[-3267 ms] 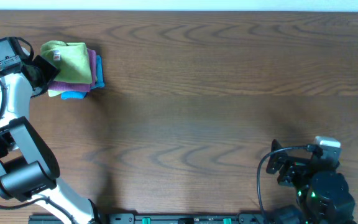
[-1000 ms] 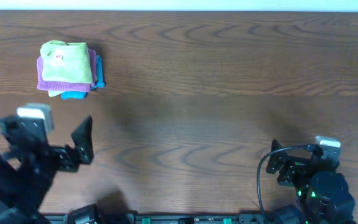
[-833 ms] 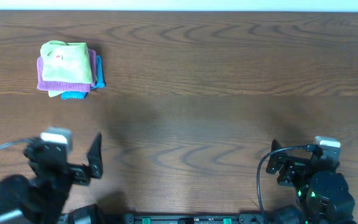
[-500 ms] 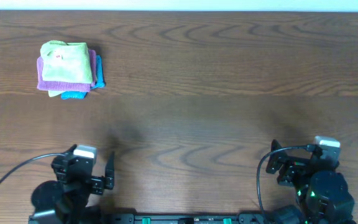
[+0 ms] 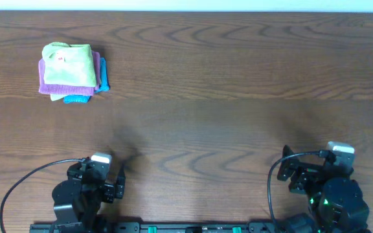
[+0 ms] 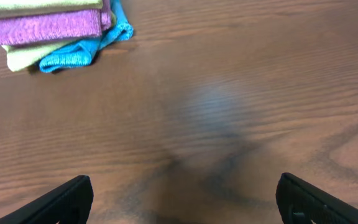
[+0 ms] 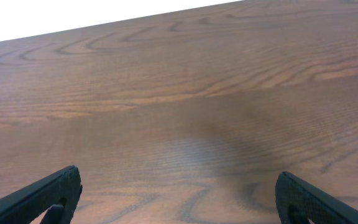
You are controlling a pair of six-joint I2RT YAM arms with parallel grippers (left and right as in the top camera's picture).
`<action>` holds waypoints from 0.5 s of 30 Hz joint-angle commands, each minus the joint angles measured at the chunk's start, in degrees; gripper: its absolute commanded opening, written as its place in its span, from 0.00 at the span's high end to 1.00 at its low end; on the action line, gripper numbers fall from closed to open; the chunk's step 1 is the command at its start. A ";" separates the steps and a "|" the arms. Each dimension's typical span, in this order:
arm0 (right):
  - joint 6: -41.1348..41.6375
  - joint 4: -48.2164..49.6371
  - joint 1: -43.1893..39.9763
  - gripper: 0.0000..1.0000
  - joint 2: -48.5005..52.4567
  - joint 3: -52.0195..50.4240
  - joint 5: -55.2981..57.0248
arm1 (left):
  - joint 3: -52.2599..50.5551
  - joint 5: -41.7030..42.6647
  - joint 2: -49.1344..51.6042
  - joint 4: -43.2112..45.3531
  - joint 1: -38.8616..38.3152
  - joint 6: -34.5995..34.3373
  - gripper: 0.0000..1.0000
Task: Fold the cloth
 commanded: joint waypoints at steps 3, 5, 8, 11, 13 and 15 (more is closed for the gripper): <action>0.74 -0.09 -0.39 0.01 -0.13 -0.13 0.48 | -3.06 -4.85 -0.59 0.17 -0.28 -7.13 0.05; 0.74 -0.09 -0.39 0.01 -0.13 -0.13 0.48 | -4.35 -5.20 -0.59 0.20 -0.28 -9.90 0.05; 0.74 -0.09 -0.39 0.01 -0.13 -0.13 0.48 | -5.95 -5.53 -0.59 0.26 -0.26 -13.44 0.05; 0.74 -0.09 -0.39 0.01 -0.13 -0.13 0.48 | -6.01 -7.78 -0.59 0.31 -0.22 -16.55 0.05; 0.74 -0.09 -0.39 0.01 -0.13 -0.13 0.48 | -6.01 -9.16 -0.59 0.31 -0.15 -17.62 0.05; 0.74 -0.09 -0.39 0.01 -0.13 -0.13 0.48 | -6.01 -9.42 -0.59 0.31 -0.17 -17.62 0.05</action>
